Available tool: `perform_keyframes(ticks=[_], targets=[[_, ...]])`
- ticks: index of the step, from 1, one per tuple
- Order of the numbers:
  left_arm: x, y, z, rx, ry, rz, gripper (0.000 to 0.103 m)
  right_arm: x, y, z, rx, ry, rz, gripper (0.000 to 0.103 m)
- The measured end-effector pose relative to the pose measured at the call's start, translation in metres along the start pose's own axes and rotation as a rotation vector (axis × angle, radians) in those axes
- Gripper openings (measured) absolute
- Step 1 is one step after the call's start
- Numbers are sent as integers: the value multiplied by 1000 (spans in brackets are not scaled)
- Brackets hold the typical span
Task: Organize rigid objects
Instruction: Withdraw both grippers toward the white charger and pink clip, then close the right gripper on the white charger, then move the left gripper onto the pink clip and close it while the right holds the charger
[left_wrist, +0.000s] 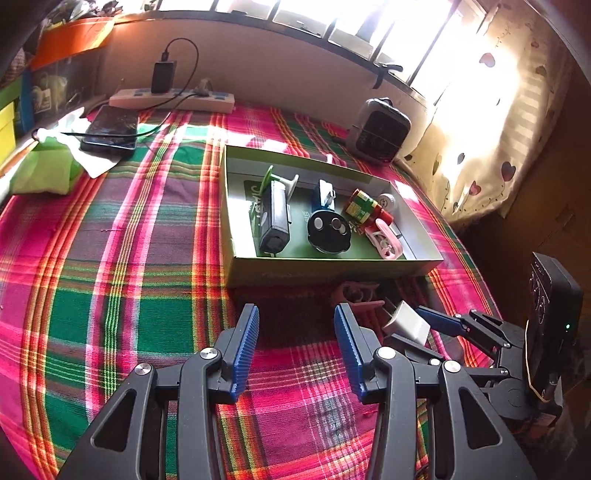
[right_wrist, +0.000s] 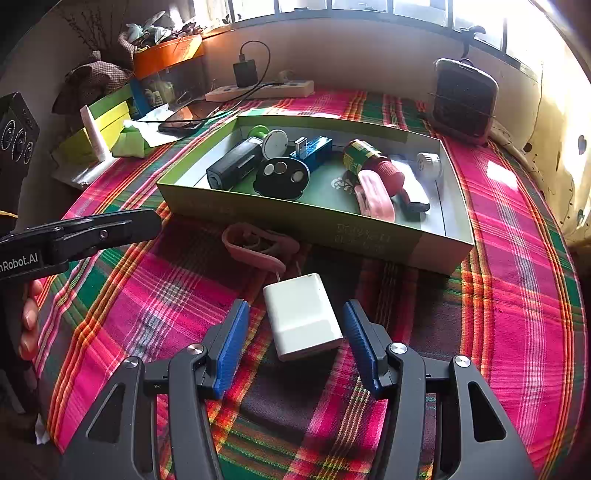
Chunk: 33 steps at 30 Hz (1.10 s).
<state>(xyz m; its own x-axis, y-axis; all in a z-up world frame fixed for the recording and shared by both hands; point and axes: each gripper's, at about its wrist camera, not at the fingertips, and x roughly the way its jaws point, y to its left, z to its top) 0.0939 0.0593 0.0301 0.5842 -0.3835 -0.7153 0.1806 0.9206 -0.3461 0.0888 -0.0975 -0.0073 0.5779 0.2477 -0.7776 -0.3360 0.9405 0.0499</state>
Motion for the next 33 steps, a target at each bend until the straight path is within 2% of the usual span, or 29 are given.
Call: perform_keyframes(ticks=[2, 4, 7, 16, 22, 33], targets=[[3, -1, 1, 4, 8, -3, 42, -1, -1, -1, 3, -5, -24, 52], [6, -2, 2, 8, 16, -11, 42, -2, -4, -3, 12, -9, -25, 40], [12, -6, 4, 20, 33, -22, 42, -4, -6, -4, 16, -12, -37, 35], [30, -25, 11, 84, 71, -45, 42, -10, -20, -9, 60, -20, -40, 35], [44, -39, 15, 124, 86, -32, 42, -17, -36, -16, 98, -26, -55, 35], [53, -66, 8, 168, 110, -52, 42, -28, -64, -25, 150, -39, -75, 35]])
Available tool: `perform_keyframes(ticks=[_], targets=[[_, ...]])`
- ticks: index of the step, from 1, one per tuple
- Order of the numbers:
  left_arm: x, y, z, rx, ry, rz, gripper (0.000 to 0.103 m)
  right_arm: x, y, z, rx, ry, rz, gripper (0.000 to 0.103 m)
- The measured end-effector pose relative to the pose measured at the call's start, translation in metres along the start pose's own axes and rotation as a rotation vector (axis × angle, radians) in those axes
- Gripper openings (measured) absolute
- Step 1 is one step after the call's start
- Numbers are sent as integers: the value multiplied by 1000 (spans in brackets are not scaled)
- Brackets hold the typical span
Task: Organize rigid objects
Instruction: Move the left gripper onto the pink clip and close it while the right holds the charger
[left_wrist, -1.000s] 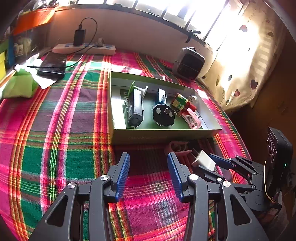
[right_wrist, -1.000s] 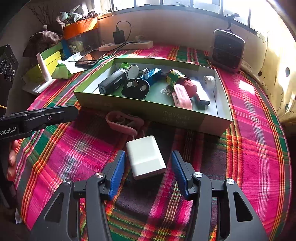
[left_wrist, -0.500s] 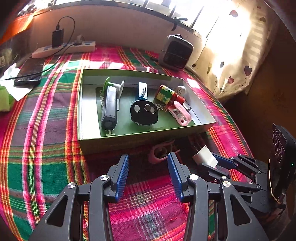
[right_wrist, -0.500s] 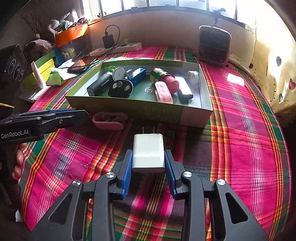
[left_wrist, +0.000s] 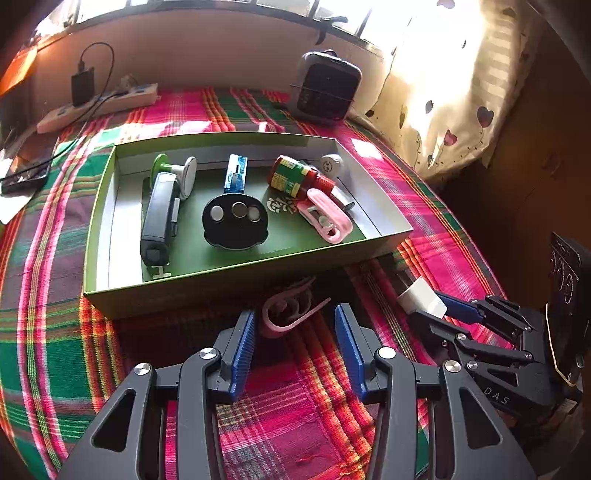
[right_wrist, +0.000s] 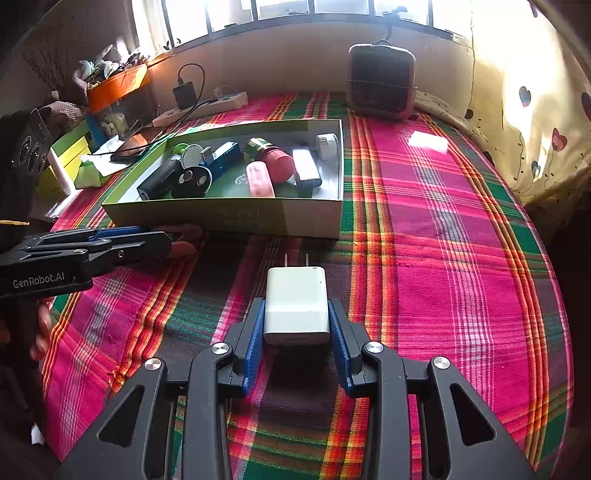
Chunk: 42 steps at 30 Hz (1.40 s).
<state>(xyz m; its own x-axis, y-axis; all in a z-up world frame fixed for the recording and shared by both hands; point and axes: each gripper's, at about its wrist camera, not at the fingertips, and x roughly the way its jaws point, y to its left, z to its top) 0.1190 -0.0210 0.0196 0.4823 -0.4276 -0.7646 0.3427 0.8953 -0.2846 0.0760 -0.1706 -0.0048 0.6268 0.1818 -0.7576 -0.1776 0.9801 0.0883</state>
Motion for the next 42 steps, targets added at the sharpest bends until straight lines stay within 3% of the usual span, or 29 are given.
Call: perform_keyframes(ticks=[11, 16, 31, 42], targets=[[4, -32, -11, 56, 29, -26, 42, -6, -16, -4, 18, -8, 5, 35], [6, -33, -9, 76, 16, 68, 43, -6, -21, -4, 25, -9, 10, 35], [25, -41, 1, 122, 21, 129, 42, -1, -19, 0, -7, 2, -12, 35], [26, -39, 1, 113, -8, 134, 42, 4, -14, 4, -37, 8, -47, 35]])
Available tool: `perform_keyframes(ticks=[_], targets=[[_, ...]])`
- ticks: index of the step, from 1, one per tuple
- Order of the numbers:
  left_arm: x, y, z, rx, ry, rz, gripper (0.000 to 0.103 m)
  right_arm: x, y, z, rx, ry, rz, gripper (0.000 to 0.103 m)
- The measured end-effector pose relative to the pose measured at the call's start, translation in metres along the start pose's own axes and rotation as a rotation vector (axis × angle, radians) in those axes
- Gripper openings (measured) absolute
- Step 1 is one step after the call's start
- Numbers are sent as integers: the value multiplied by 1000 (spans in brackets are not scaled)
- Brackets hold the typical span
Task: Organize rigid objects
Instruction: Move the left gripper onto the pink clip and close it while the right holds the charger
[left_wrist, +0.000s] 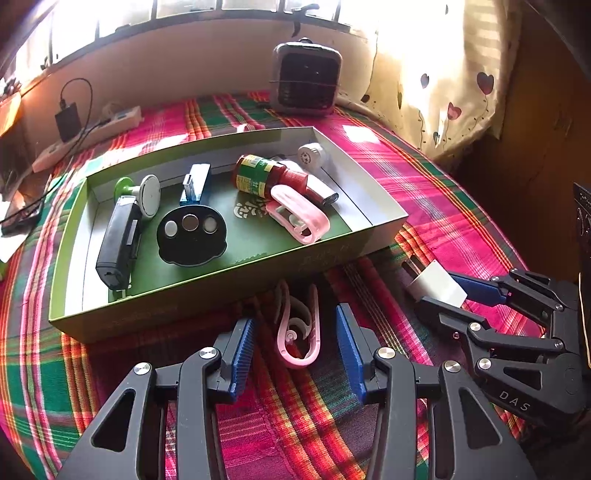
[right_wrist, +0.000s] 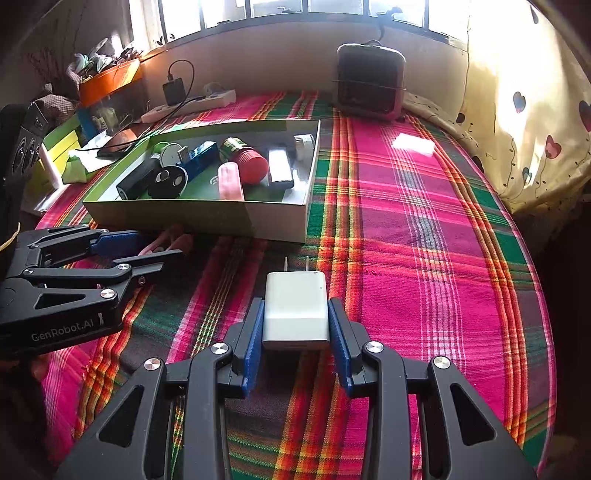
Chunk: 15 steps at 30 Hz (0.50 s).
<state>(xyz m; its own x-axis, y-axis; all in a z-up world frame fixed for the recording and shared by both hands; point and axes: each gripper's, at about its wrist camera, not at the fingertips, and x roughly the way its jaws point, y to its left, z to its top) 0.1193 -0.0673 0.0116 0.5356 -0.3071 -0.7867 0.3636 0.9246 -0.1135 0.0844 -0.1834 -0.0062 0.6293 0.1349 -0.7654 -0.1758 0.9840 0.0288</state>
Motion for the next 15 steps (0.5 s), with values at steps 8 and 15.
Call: perform_keyframes(ticks=[8, 15], targets=[[0, 2, 0, -3, -6, 21, 33, 1, 0, 1, -3, 1, -3, 35], [-1, 6, -1, -16, -12, 23, 25, 2, 0, 1, -5, 1, -6, 35]])
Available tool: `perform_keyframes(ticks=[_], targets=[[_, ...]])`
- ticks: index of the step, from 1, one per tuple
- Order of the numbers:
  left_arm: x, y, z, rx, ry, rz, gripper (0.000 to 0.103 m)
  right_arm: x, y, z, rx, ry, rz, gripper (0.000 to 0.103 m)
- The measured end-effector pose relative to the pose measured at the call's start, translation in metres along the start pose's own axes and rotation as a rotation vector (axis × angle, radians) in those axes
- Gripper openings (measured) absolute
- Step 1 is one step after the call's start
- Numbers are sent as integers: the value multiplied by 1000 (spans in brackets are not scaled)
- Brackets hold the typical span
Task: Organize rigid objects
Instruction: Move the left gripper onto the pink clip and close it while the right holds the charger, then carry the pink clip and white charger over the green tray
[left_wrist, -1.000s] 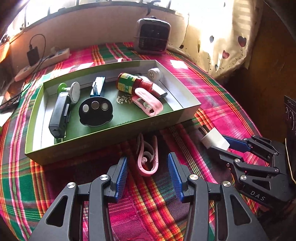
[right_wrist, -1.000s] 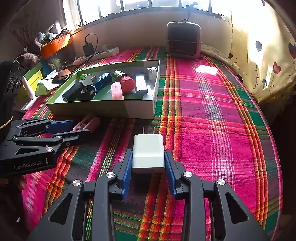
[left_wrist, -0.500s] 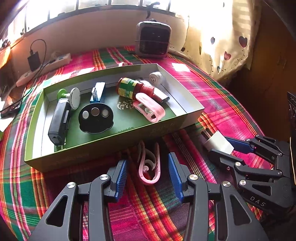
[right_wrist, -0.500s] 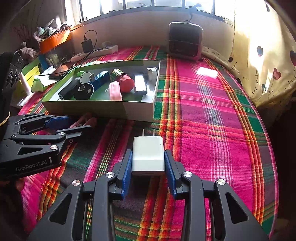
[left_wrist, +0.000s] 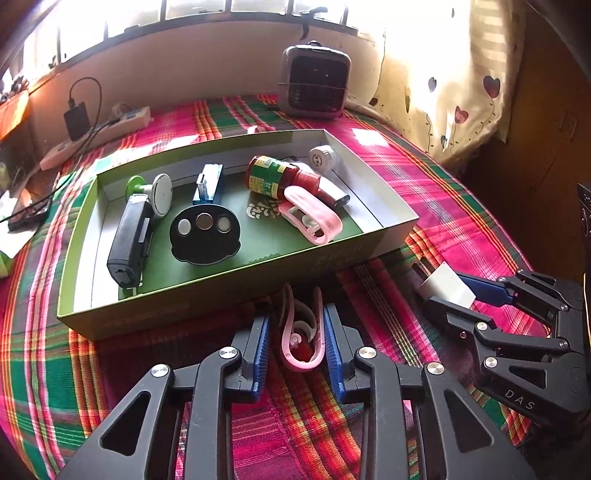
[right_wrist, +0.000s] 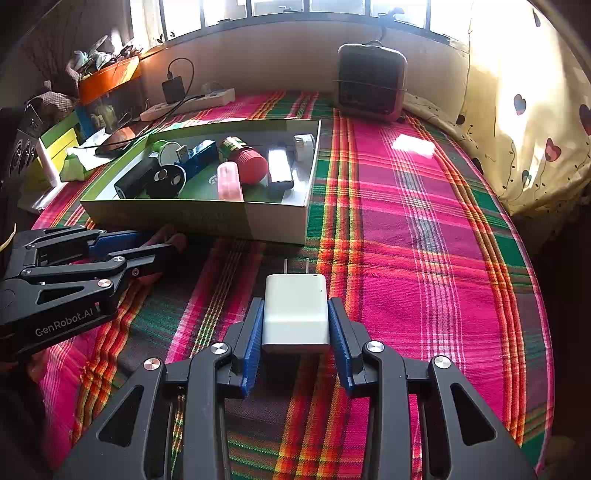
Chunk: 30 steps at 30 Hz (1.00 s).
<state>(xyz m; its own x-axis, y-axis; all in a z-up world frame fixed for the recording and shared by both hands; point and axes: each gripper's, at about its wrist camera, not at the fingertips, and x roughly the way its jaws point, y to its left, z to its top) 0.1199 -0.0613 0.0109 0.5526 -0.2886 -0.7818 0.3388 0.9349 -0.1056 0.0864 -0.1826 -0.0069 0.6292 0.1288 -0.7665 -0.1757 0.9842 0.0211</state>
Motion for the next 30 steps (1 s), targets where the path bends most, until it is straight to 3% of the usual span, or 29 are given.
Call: perform_keyframes(ticks=[30], targets=[[-10, 2, -13, -18, -2, -16, 23, -3, 2, -3, 8, -2, -16, 35]])
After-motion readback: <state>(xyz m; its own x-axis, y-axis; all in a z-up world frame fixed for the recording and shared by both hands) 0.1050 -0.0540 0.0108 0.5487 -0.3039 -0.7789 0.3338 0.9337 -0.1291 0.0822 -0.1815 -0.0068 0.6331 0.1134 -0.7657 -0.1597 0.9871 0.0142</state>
